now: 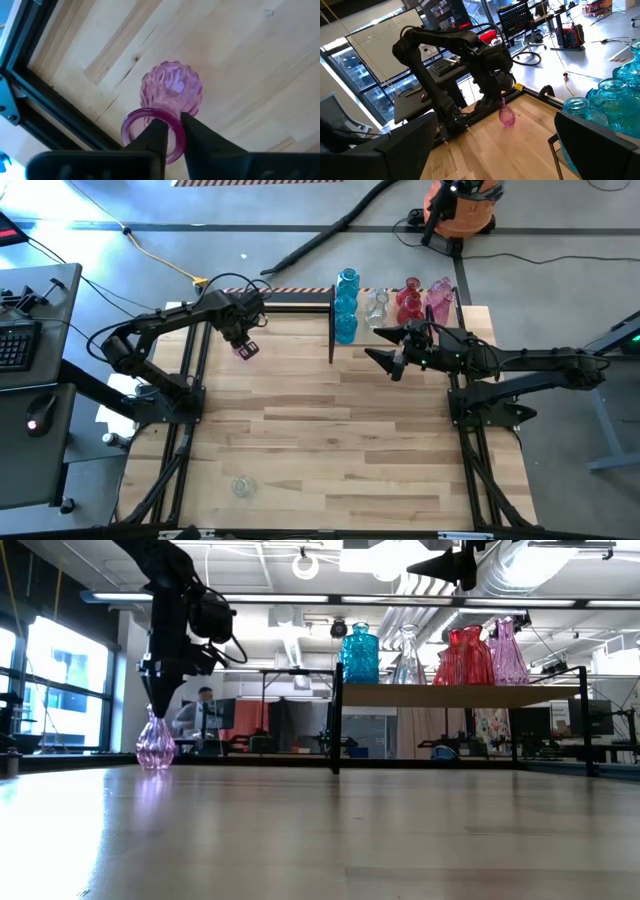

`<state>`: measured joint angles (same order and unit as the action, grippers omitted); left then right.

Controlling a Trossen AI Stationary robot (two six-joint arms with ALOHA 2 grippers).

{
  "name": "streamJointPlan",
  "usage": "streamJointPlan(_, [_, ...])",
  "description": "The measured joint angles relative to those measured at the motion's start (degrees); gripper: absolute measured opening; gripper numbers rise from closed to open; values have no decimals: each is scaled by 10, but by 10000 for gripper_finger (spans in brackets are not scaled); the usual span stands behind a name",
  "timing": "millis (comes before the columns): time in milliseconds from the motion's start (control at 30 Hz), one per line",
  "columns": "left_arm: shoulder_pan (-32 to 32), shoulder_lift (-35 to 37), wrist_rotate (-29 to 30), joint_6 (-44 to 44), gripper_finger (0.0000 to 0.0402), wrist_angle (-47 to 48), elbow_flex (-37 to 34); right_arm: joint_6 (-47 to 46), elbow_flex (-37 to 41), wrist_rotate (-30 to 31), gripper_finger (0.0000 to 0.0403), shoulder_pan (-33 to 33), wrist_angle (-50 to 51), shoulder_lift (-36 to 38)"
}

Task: Sort vases onto shelf
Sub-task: Put the purple vase on the shelf aligned with the other purple vase

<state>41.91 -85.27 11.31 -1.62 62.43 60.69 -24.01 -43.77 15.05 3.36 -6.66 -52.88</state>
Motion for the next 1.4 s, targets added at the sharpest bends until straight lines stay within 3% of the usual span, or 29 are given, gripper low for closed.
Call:
streamJointPlan(100, [0,0,5,-1,13,4,1,0,0,0,398,0,0,0])
streamJointPlan(533, [-33,4,-8,23,11,35,10,-14,0,0,398,0,5,0])
streamJointPlan(1067, [-162,4,-37,90,12,114,145,5,0,-23,398,0,18,0])
streamJointPlan(1400, [-258,4,-37,151,12,112,241,8,0,-36,398,0,5,0])
